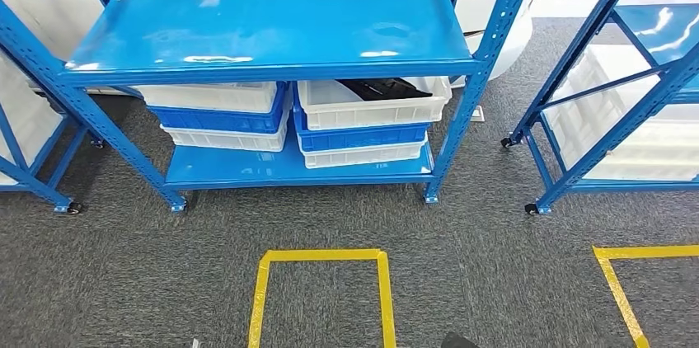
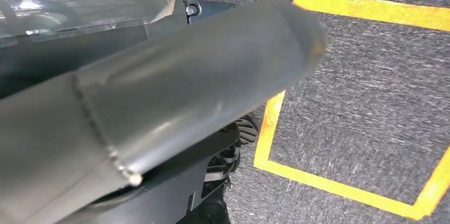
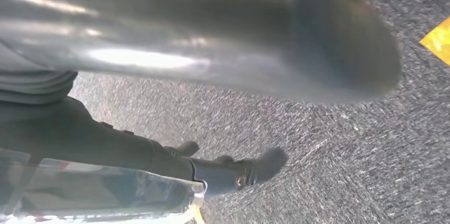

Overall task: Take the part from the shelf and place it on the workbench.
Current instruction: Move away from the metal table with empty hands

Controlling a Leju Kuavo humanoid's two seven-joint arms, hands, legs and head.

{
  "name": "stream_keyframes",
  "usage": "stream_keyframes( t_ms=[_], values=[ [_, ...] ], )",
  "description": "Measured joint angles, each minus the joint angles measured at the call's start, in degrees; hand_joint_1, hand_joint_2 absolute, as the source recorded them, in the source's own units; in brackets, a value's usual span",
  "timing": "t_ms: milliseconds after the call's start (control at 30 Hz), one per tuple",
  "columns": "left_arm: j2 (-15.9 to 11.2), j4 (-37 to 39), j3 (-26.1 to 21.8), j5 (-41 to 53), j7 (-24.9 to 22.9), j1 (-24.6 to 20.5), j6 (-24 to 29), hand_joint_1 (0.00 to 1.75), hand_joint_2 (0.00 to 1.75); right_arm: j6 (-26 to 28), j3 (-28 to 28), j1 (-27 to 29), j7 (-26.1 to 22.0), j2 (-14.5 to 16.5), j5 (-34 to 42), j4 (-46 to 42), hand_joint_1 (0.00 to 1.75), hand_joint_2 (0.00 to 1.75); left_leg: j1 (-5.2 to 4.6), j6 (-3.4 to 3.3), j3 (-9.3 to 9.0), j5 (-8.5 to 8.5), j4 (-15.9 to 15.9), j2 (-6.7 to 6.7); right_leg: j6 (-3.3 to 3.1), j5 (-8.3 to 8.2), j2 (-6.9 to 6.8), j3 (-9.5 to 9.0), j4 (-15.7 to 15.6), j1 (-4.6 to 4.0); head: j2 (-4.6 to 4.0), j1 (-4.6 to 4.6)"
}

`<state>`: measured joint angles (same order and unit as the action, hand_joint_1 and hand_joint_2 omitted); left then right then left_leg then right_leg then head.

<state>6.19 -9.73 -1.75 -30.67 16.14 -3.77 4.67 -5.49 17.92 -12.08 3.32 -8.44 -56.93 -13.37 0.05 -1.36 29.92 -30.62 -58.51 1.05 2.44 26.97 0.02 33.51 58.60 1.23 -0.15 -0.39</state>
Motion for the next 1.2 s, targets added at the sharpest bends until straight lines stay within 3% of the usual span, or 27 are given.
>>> stream_keyframes(
  t_ms=[67, 167, 200, 233, 267, 333, 367, 400, 500, 567, 600, 700, 733, 767, 833, 900, 967, 1067, 1133, 1200],
  values=[
    [-0.1, 0.0, 0.0, 0.1, 0.0, -0.2, -0.1, 0.00, 0.00, 0.0, -0.3, -0.1, 0.0, 0.0, -0.2, 0.0, 0.00, 0.00, 0.19, 0.67, 1.36, -1.37, -2.9, -0.33, -0.84, 0.43, 0.00, -0.73, -0.2, 0.39, 0.00, -0.07],
    [-0.1, 0.0, 0.1, 0.4, 0.0, -0.2, -0.2, 0.00, 0.00, 0.0, -1.2, -0.2, -0.1, 0.0, -0.6, 0.0, 0.00, 0.00, 0.50, 1.37, 8.31, -4.64, -14.0, -0.62, -1.96, 1.23, -0.07, -1.65, -0.3, 0.39, 0.00, -0.08],
    [-0.1, 0.0, 0.1, 0.5, 0.0, -0.2, -0.2, 0.00, 0.00, 0.1, -1.4, -0.1, -0.2, 0.0, -0.7, 0.0, 0.00, 0.00, 0.58, 1.46, 10.39, -4.59, -16.4, -0.63, -2.11, 1.51, -0.05, -1.95, -0.3, 0.38, 0.00, -0.07],
    [-0.1, 0.0, 0.1, 0.6, 0.0, -0.2, -0.2, 0.00, 0.00, 0.1, -1.7, 0.0, -0.2, 0.0, -0.8, 0.0, 0.00, 0.00, 0.62, 1.47, 11.42, -3.34, -16.6, -0.66, -2.14, 1.82, 0.01, -2.33, -0.3, 0.39, 0.00, -0.08],
    [-0.1, 0.0, 0.1, 0.7, 0.0, -0.2, -0.2, 0.00, 0.00, 0.1, -2.0, 0.1, -0.2, 0.0, -0.9, 0.0, 0.00, 0.00, 0.65, 1.40, 11.30, -1.05, -14.6, -0.72, -2.05, 2.19, 0.10, -2.85, -0.3, 0.43, 0.00, -0.08],
    [-0.2, 0.0, 0.1, 0.7, 0.0, -0.2, -0.2, 0.00, 0.00, 0.1, -2.5, 0.3, -0.2, 0.0, -1.0, 0.0, 0.00, 0.00, 0.62, 1.04, 8.92, 3.88, -7.5, -0.88, -1.65, 3.00, 0.28, -3.80, -0.3, 0.39, -0.01, -0.08],
    [-0.2, 0.0, 0.1, 0.8, 0.0, -0.3, -0.2, 0.00, 0.00, 0.2, -2.7, 0.3, -0.2, 0.0, -1.0, 0.0, 0.00, 0.00, 0.51, 0.84, 7.58, 5.04, -4.4, -0.92, -1.33, 3.40, 0.35, -3.99, -0.3, 0.17, -0.01, -0.06],
    [-0.2, 0.0, 0.1, 0.9, 0.0, -0.4, -0.2, 0.00, 0.00, 0.2, -3.0, 0.3, -0.2, 0.0, -1.1, 0.0, 0.00, 0.00, 0.35, 0.62, 6.74, 5.33, -2.6, -0.92, -0.99, 3.70, 0.35, -3.97, -0.4, -0.03, -0.01, -0.04],
    [-0.2, 0.0, 0.3, 1.3, -0.2, -0.6, -0.3, 0.00, 0.00, 0.5, -3.9, 0.4, -0.3, 0.1, -1.3, -0.1, 0.00, 0.00, 0.04, -0.33, 5.77, 4.64, -1.2, -0.79, 0.07, 4.12, 0.12, -4.26, -1.0, -0.25, 0.00, -0.06],
    [-0.2, 0.0, 0.5, 1.6, -0.2, -0.6, -0.4, 0.00, 0.00, 0.7, -4.5, 0.6, -0.4, 0.2, -1.3, -0.1, 0.00, 0.00, 0.24, -1.15, 4.82, 4.66, -0.3, -0.74, 0.33, 5.03, -0.02, -3.84, 0.7, -0.27, 0.00, -0.02],
    [-0.2, 0.0, 0.5, 1.7, -0.2, -0.7, -0.4, 0.00, 0.00, 0.7, -4.8, 0.6, -0.5, 0.2, -1.3, -0.1, 0.00, 0.00, 0.34, -1.51, 4.32, 4.58, 0.1, -0.75, 0.21, 6.06, -0.05, -2.44, 3.5, -0.26, -0.01, 0.01],
    [-0.2, 0.0, 0.7, 1.8, -0.4, -0.9, -0.5, 0.00, 0.00, 0.8, -5.6, 1.2, -0.5, 0.1, -1.4, -0.1, 0.00, 0.00, 0.14, -2.09, 3.39, 3.74, 0.2, -0.66, 0.01, 8.93, -0.02, 4.74, 14.4, -0.34, 0.00, 0.01],
    [-0.2, 0.0, 0.8, 1.9, -0.4, -1.0, -0.5, 0.00, 0.00, 0.9, -5.8, 1.4, -0.5, 0.1, -1.5, -0.1, 0.00, 0.00, 0.07, -2.12, 3.00, 3.38, 0.2, -0.57, 0.33, 8.43, -0.02, 6.11, 15.5, -0.35, 0.00, -0.01],
    [-0.2, 0.0, 1.0, 2.0, -0.5, -1.0, -0.6, 0.00, 0.00, 1.0, -6.1, 1.7, -0.6, 0.2, -1.6, -0.1, 0.00, 0.00, 0.04, -2.09, 2.52, 3.00, 0.2, -0.45, 0.79, 6.96, -0.02, 6.36, 14.2, -0.33, -0.01, 0.00],
    [-0.2, 0.0, 1.2, 2.3, -0.7, -1.1, -0.8, 0.00, 0.00, 1.1, -6.7, 2.0, -0.7, 0.2, -1.8, -0.1, 0.00, 0.00, 0.01, -1.82, 1.42, 2.10, 0.2, -0.27, 1.59, 2.18, -0.05, 4.24, 6.7, -0.33, -0.01, 0.06],
    [-0.2, 0.0, 1.6, 2.5, -0.9, -1.3, -1.0, 0.00, 0.00, 1.3, -7.6, 2.2, -0.8, 0.2, -2.1, -0.1, 0.00, 0.00, -0.28, -1.25, 0.61, 1.12, 0.1, -0.11, 1.15, -0.97, -0.06, 1.94, 0.8, -0.66, 0.00, 0.13],
    [-0.3, 0.0, 1.9, 2.8, -1.1, -1.5, -1.1, 0.00, 0.00, 1.4, -8.3, 2.4, -1.0, 0.2, -2.3, -0.1, 0.00, 0.00, -0.47, -0.62, 0.21, 0.45, 0.2, -0.03, 0.12, -1.30, -0.03, 1.31, -0.1, -0.97, 0.00, 0.11],
    [-0.5, 0.0, 2.0, 3.0, -1.2, -2.0, -1.2, 0.00, 0.00, 1.6, -9.4, 2.7, -1.1, 0.3, -2.7, -0.1, 0.00, 0.00, -0.15, 0.39, 0.59, -0.89, -1.3, -0.25, -1.23, -0.86, -0.01, 0.55, -0.5, -0.12, 0.01, -0.01],
    [-0.7, 0.0, 2.1, 3.1, -1.3, -2.1, -1.3, 0.00, 0.00, 1.7, -10.1, 2.8, -1.2, 0.4, -3.0, -0.1, 0.00, 0.00, 0.21, 1.18, 3.61, -3.38, -7.2, -0.48, -2.17, -0.33, -0.03, -0.29, -0.6, 0.10, 0.00, -0.12],
    [-0.8, 0.0, 2.4, 3.2, -1.4, -2.1, -1.4, 0.00, 0.00, 1.7, -10.7, 2.9, -1.2, 0.5, -3.1, -0.1, 0.00, 0.00, 0.63, 1.84, 8.27, -5.32, -14.4, -0.58, -2.67, 0.32, 0.00, -1.05, -0.6, 0.09, 0.00, -0.13]
  ],
)
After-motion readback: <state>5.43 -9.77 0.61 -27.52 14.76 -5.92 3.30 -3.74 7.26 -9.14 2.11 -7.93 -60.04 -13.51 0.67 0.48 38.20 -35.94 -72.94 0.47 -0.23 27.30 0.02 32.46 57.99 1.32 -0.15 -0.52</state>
